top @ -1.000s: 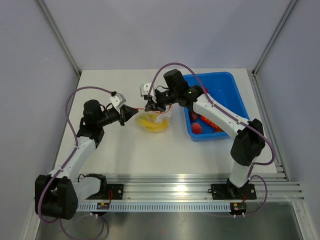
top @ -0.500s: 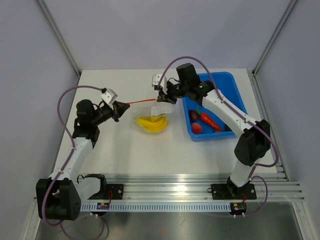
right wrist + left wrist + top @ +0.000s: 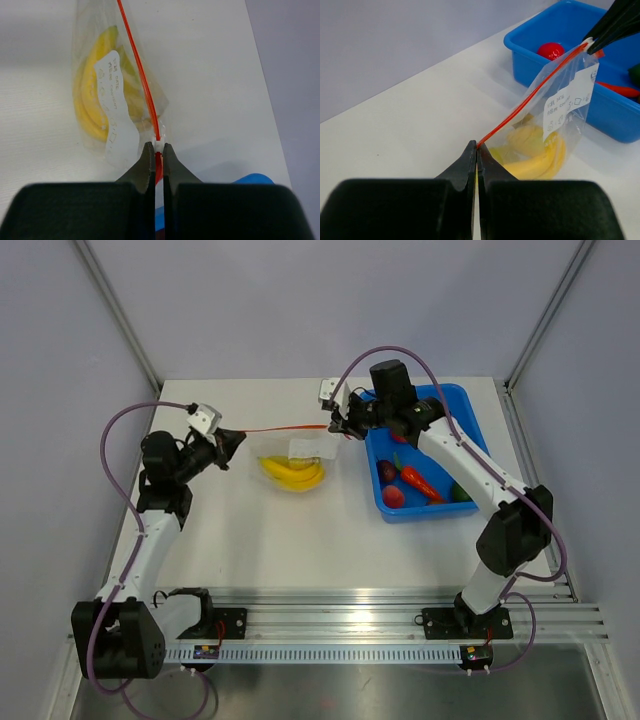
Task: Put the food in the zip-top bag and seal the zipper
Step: Zip the zipper food storage bag at the center of the board, then place the zipper food storage bag at the center of the board.
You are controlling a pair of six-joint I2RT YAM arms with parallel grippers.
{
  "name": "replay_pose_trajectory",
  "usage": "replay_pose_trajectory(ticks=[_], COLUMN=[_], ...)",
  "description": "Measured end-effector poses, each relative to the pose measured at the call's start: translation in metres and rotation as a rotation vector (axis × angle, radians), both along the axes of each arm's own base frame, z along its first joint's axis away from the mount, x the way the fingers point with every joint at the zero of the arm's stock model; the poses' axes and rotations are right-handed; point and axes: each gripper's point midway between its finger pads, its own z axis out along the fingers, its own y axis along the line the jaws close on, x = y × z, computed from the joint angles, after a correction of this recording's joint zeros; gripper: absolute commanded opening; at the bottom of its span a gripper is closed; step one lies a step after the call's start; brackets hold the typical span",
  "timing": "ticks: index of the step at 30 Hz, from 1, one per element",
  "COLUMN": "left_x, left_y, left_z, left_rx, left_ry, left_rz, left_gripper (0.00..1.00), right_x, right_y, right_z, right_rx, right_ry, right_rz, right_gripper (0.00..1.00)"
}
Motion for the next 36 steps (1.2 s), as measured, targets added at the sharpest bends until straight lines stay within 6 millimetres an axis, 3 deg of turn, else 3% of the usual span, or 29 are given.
replay_pose_trajectory(ticks=[14, 20, 24, 30, 36], left_x=[0.016, 0.017, 0.024, 0.045, 0.071], left_y=[0.026, 0.028, 0.043, 0.044, 0.042], left_z=[-0.002, -0.002, 0.001, 0.006, 0.036], left_rx=[0.003, 0.004, 0.000, -0.038, -0.083], left_ry=[0.031, 0.030, 0.021, 0.041, 0.027], left_rz=[0.123, 0.130, 0.186, 0.183, 0.171], left_gripper=[0.00, 0.00, 0.00, 0.00, 0.00], right_x=[0.005, -0.003, -0.001, 0.028, 0.067], right_y=[-0.040, -0.048, -0.063, -0.061, -0.037], right_z=[-0.006, -0.008, -0.014, 0.003, 0.013], right_rx=[-0.021, -0.026, -0.039, 0.025, 0.084], right_ry=[0.005, 0.008, 0.020, -0.057, -0.090], right_rz=[-0.095, -0.112, -0.166, -0.224, -0.215], right_gripper=[0.00, 0.00, 0.00, 0.00, 0.04])
